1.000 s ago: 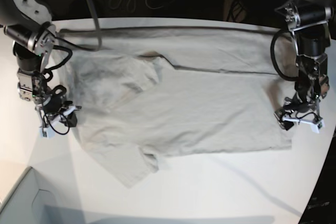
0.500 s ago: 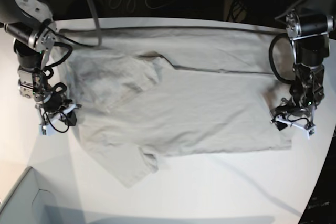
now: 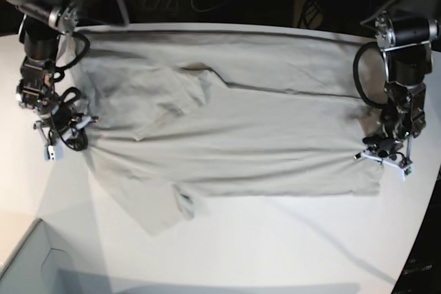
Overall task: Layout the t-shirt on the table in an organized manner, then fold the t-shirt properly
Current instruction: 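Fold the grasped fabric with both grippers toward the collar edge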
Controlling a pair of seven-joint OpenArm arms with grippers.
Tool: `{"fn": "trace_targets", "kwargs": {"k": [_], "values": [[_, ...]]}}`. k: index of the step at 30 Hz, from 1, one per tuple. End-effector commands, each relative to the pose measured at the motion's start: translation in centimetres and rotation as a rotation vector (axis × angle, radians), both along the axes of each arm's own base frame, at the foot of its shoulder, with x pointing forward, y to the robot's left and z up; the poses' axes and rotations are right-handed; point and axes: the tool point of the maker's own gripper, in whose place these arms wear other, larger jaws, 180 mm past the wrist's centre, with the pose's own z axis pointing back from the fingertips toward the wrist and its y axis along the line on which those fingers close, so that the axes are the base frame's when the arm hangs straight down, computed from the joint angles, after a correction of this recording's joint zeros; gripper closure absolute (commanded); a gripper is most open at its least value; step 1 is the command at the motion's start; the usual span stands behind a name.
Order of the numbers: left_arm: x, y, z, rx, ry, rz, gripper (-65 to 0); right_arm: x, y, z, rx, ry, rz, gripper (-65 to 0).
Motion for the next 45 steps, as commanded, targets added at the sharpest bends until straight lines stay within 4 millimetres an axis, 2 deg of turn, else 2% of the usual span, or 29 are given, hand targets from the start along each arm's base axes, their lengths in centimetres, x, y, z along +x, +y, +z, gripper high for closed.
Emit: {"fn": "trace_targets", "kwargs": {"k": [1, 4, 6, 12, 16, 18, 22, 28, 42, 43, 45], "values": [[0.9, 1.0, 1.3, 0.016, -0.026, 0.011, 0.0, 0.8, 0.0, 1.6, -0.028, -0.056, 0.008, 0.0], [0.8, 1.0, 1.2, 0.016, -0.025, 0.011, 0.0, 0.1, 0.6, 3.8, -0.088, -0.126, 0.03, 0.0], [1.1, 1.1, 1.8, 0.025, -0.041, 0.007, 0.0, -0.5, 1.1, 4.5, -0.106, -0.15, 0.04, 0.0], [0.2, 0.9, 3.2, 0.083, -0.099, -0.038, 0.0, -1.4, -0.5, 4.7, -0.111, -0.157, -0.014, 0.0], [-0.3, 0.6, 3.8, 0.1, -0.123, -0.055, 0.0, -0.2, -0.6, 5.7, -0.111, -0.185, -0.019, 0.0], [-0.7, 1.3, 4.1, 0.076, -0.144, -0.014, 0.0, -0.1, -0.6, 6.0, -0.107, -0.195, -0.022, 0.0], [-1.1, 2.8, 5.1, 0.005, -0.206, 0.082, 0.0, 0.2, -1.0, 7.8, -0.026, -0.273, -0.074, 0.0], [-1.2, 2.6, 5.4, -0.016, -0.226, 0.09, 0.0, -1.8, -1.3, 6.6, -0.005, -0.248, -0.092, 0.0], [-4.7, 2.4, 2.4, -0.02, -0.149, 0.09, -0.1, -4.9, -1.1, 4.0, -0.012, -0.167, -0.081, 0.0], [-4.9, 2.4, 2.2, -0.019, -0.145, 0.09, -0.1, -4.9, -1.1, 4.0, -0.012, -0.167, -0.081, -0.7], [-4.9, 2.4, 2.2, -0.019, -0.145, 0.09, -0.8, -4.8, -1.1, 4.1, -0.012, -0.17, -0.081, -6.3]]}}
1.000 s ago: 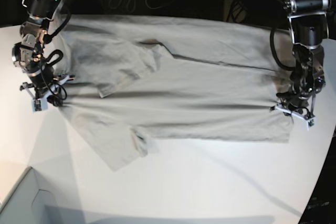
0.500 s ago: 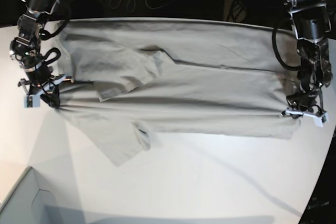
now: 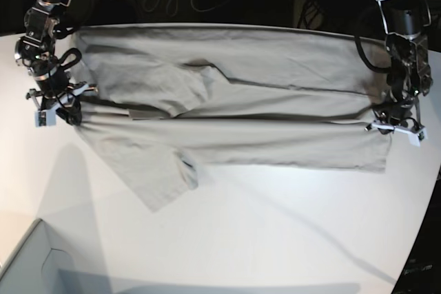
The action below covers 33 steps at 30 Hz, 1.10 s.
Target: Layout the t-shirt on the table in an organized manner, then fold the t-shirt properly
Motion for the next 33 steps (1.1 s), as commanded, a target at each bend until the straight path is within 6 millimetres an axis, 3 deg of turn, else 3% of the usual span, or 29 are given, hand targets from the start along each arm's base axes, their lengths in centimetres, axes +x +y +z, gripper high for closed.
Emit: {"fn": "trace_targets", "kwargs": {"k": [1, 7, 12, 16, 20, 25, 29, 33], "values": [[1.2, 1.2, 1.8, 0.033, -0.051, 0.007, -2.8, 1.1, -1.0, 1.9, -0.018, -0.065, -0.009, -10.2], [1.1, 1.4, 1.9, 0.032, -0.053, 0.012, -29.1, 1.4, -2.0, 2.8, -0.043, -0.084, -0.013, -31.0], [1.9, 1.4, 3.2, 0.044, -0.087, 0.006, -41.3, 2.5, -2.2, 5.9, -0.094, -0.159, 0.003, -34.8], [2.7, 1.0, 5.8, 0.08, -0.156, -0.024, -42.8, 3.6, -2.1, 8.6, -0.127, -0.226, 0.015, -35.0], [3.5, 0.4, 8.0, 0.104, -0.216, -0.049, -42.8, 4.9, -1.9, 9.6, -0.132, -0.25, 0.02, -35.1], [3.9, 0.5, 8.9, 0.119, -0.234, -0.052, -42.8, 7.4, 1.3, 7.7, -0.105, -0.171, 0.12, -35.2], [5.7, 0.7, 10.2, 0.122, -0.266, -0.05, -42.8, 9.8, 3.0, 5.1, -0.107, -0.028, 0.204, -35.2], [6.6, 1.1, 9.7, 0.097, -0.25, -0.029, -42.8, 11.3, 3.0, 3.2, -0.075, 0.071, 0.208, -35.2]]}}
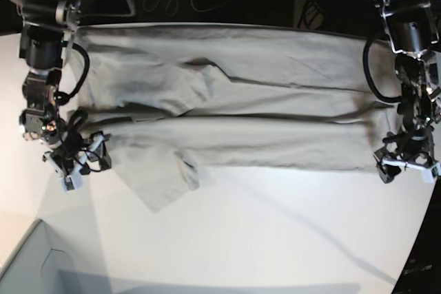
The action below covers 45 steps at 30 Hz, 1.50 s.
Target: Layout the t-shirt on the table in an organized manner, then fold the t-shirt properly
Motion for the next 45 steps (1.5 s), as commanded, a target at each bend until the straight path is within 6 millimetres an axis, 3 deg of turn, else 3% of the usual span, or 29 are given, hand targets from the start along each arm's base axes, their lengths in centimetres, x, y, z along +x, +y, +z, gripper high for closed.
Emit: {"fn": "trace_targets", "kwargs": {"k": [1, 4, 13, 16, 19, 24, 27, 33, 38, 41, 45], "values": [[0.9, 1.0, 1.5, 0.016, -0.04, 0.012, -42.8, 1.5, -1.1, 1.6, -0.003, -0.046, -0.019, -35.2], [1.4, 2.0, 1.1, 0.005, -0.02, 0.032, -42.8, 1.7, -1.5, 0.8, 0.015, -0.01, -0.032, -35.2], [2.4, 2.6, -2.2, 0.046, 0.125, 0.039, -42.8, -0.7, -1.2, -2.7, 0.054, 0.095, -0.048, -34.8], [3.4, 2.6, -2.0, 0.085, 0.15, 0.021, -42.8, -1.3, -0.9, -3.7, 0.069, 0.124, -0.053, -34.4], [3.9, 2.2, -2.3, 0.094, 0.171, 0.01, -42.8, -1.5, -0.8, -3.9, 0.071, 0.129, -0.053, -27.8], [4.1, 2.1, -3.1, 0.123, 0.168, 0.011, -42.8, -1.5, -0.2, -4.1, 0.081, 0.132, -0.048, -8.1], [3.7, 1.8, -4.1, 0.131, 0.176, 0.01, -42.8, -1.6, -0.2, -4.1, 0.08, 0.134, -0.047, -1.9], [2.6, 1.1, -6.3, 0.107, 0.203, 0.016, -42.8, -2.4, -0.1, -4.8, 0.08, 0.154, -0.047, 0.0], [2.4, 0.8, -6.6, 0.101, 0.211, 0.013, -42.1, -3.1, -0.1, -5.3, 0.079, 0.167, -0.047, 0.0], [2.6, 0.9, -6.4, 0.105, 0.204, 0.013, -31.8, -3.1, -0.2, -5.3, 0.077, 0.167, -0.048, 0.0], [3.2, 1.0, -5.7, 0.106, 0.189, 0.016, -6.2, -2.8, -0.3, -5.0, 0.077, 0.158, -0.048, 0.0]]}}
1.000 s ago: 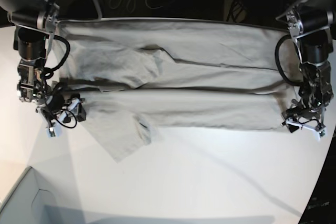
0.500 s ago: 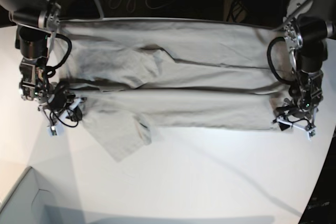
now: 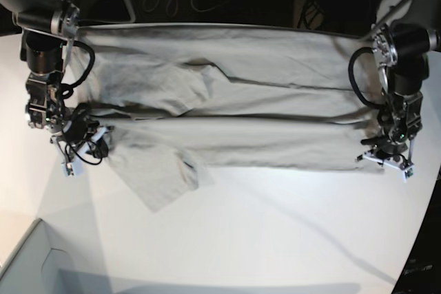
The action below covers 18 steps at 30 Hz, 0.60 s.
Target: Layout the t-shirt on the table in an organized manner, then fold the t-shirt properly
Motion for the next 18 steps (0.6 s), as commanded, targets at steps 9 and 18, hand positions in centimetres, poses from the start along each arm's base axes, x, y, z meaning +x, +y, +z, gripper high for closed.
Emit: {"fn": "trace_targets", "kwargs": {"k": [9, 18], "values": [[5.2, 0.6, 5.7, 0.012, -0.132, 0.005, 0.0, 4.5, -0.5, 3.8, -0.045, -0.055, 0.017, 0.0], [7.0, 0.5, 7.8, 0.007, -0.181, 0.007, 0.0, 8.6, -1.9, 9.8, -0.093, -0.2, 0.016, 0.0]]}}
